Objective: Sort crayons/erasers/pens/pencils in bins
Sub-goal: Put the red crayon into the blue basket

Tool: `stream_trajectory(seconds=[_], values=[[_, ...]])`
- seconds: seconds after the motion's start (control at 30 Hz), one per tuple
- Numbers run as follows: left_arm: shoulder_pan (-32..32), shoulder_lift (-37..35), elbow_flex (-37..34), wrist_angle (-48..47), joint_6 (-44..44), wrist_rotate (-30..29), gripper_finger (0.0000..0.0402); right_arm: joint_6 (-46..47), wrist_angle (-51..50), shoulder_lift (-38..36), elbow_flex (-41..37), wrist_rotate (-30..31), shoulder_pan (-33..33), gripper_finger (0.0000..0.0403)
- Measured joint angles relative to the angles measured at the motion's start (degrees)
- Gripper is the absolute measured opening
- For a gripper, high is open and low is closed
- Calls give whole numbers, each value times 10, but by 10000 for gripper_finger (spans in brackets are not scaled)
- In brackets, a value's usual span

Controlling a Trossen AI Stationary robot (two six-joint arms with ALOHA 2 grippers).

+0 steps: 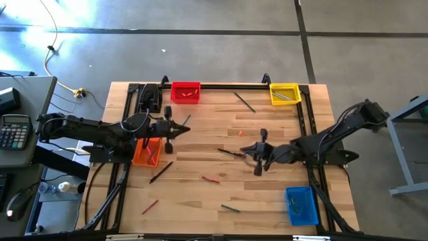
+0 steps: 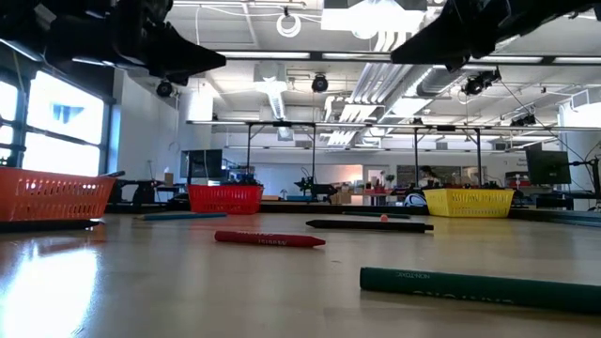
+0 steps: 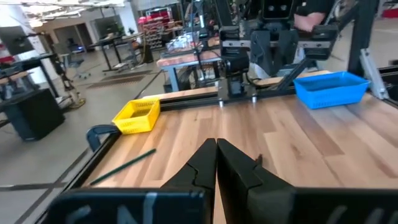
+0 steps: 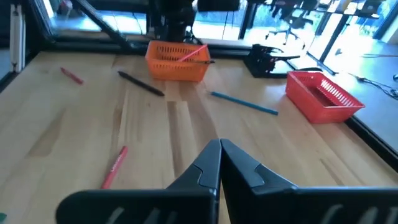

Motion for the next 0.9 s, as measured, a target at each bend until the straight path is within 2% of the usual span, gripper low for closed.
stream_trajectory(seconds=[0.1,0.33,0.4,0.53,0.63,0.9], values=[[0,0,0,-2,-9,19,3,36,-61,45,59,11,13,0],[-8,5,-1,-36,-39,20,3,161,-210,159,185,4,32,4],[-21,5,-17,-7,-39,19,3,180,-228,193,212,2,43,13],[-41,5,-80,127,-39,14,3,187,-233,256,262,4,64,53],[-47,2,-120,194,-44,12,3,203,-240,299,292,5,72,93],[-48,2,-142,215,-64,12,3,253,-240,364,309,-35,65,167]])
